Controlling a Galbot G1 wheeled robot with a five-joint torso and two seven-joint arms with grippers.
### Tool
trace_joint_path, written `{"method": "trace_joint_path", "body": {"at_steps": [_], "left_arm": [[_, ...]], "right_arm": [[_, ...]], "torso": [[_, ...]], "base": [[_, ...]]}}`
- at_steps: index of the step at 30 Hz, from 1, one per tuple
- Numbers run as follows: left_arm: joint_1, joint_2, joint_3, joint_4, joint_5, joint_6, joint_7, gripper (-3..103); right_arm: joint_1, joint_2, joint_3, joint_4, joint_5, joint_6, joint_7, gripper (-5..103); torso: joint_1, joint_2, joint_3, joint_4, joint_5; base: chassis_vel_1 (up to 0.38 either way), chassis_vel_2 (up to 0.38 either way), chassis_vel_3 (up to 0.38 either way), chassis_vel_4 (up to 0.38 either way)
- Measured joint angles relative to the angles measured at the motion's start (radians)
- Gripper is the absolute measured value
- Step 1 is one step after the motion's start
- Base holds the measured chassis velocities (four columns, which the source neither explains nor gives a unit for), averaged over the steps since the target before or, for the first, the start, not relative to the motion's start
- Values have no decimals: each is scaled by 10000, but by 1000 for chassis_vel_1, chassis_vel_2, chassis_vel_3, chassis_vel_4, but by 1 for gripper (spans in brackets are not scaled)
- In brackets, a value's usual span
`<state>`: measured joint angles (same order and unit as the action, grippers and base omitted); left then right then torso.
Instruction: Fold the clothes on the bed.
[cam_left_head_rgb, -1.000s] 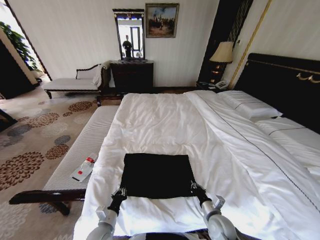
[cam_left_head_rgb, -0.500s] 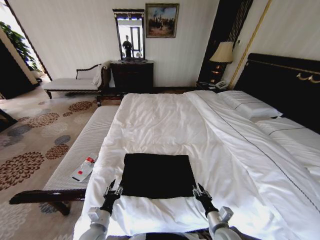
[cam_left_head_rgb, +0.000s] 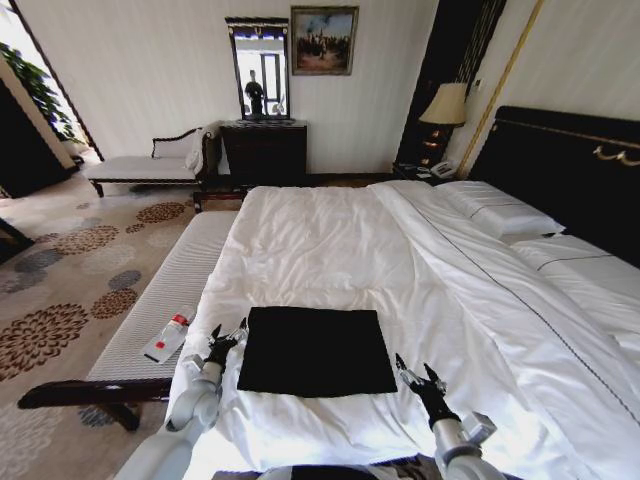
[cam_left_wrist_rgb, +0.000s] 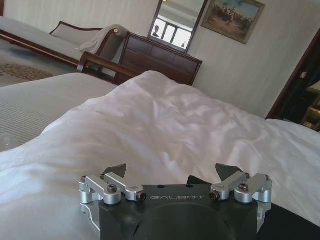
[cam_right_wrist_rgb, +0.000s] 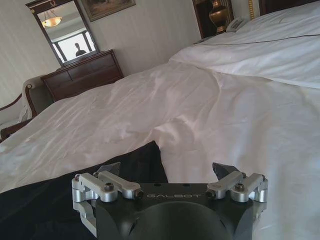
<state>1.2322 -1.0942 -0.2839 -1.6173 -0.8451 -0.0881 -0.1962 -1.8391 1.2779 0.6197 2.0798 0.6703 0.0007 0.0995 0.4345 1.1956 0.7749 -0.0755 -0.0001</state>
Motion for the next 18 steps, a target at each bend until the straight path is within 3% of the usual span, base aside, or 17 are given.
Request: {"method": "trace_joint_path", "body": {"at_steps": [2,5,16,18], "left_arm": [[-415,-98,154,455,-101,22,77,100],[-1497,-427,676,1648,-209,126,277,100],[-2167,-292,1565,2615,-463,370,922,102],[-2277,-260,1688,2820,-398,370,1042,98]], "right_arm": [[35,0,-24,75,-35,-62,35,100],[135,298,-68,124,-217,-214,175,100],[145,565,-119,187,-262,-366,239,100],[186,503,-93,230,-157,-416,270,100]], "torso": [[-1,0,0,7,1],[0,0,0,-10,1],[0,0,-2,-3,2],[0,0,-2,-2,1]], "base": [[0,0,0,0],[0,0,0,0],[0,0,0,0],[0,0,0,0]]}}
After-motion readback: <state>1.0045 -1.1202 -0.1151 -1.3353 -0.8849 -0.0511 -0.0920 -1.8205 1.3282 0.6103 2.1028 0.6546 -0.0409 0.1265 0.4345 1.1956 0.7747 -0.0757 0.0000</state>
